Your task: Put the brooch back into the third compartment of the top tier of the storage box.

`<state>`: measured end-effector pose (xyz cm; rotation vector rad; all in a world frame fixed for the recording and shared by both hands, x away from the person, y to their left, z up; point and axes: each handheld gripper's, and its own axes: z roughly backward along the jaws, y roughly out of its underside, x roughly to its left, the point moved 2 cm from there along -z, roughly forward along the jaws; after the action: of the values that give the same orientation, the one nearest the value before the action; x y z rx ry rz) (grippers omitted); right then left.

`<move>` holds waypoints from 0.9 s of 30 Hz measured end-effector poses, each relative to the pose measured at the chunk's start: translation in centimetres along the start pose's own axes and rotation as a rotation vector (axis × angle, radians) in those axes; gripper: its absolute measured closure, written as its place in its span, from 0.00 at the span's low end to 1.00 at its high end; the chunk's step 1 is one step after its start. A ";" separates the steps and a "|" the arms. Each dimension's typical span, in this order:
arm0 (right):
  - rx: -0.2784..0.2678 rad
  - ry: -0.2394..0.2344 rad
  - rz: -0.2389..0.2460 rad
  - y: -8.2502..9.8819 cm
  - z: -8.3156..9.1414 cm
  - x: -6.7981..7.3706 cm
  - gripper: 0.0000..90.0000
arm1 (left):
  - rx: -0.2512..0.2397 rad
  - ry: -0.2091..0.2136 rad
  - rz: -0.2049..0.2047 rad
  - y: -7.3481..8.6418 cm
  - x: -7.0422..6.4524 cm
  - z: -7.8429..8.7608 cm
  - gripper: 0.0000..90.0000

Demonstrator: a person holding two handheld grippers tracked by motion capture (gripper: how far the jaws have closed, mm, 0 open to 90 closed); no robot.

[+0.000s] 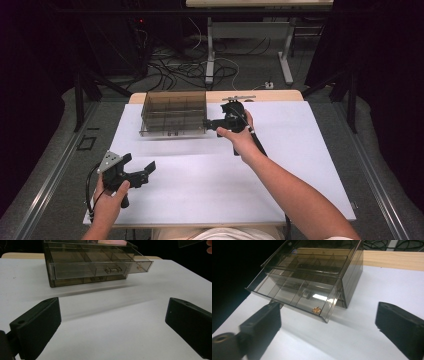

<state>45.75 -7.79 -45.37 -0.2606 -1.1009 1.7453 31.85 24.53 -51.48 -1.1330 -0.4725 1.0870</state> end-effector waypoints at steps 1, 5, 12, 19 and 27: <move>-0.001 -0.008 0.007 0.1 0.2 -0.1 0.03 | 0.000 0.000 0.001 0.0 0.0 0.0 0.00; -0.001 -0.008 0.019 0.7 1.0 -0.1 0.00 | -0.003 -0.002 0.001 0.0 0.0 0.0 0.00; -0.001 0.004 0.046 1.7 2.2 -0.2 0.00 | -0.002 -0.003 -0.003 0.0 -0.1 0.0 0.00; -0.004 -0.011 0.049 3.0 3.3 -0.3 0.00 | -0.004 -0.004 0.001 0.0 0.0 0.0 0.00; -0.006 -0.024 0.039 4.5 4.9 -0.8 0.00 | -0.004 -0.003 0.000 0.0 0.0 0.1 0.00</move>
<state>40.26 -11.46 -46.37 -0.2674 -1.1250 1.7835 31.80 24.54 -51.44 -1.1349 -0.4776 1.0888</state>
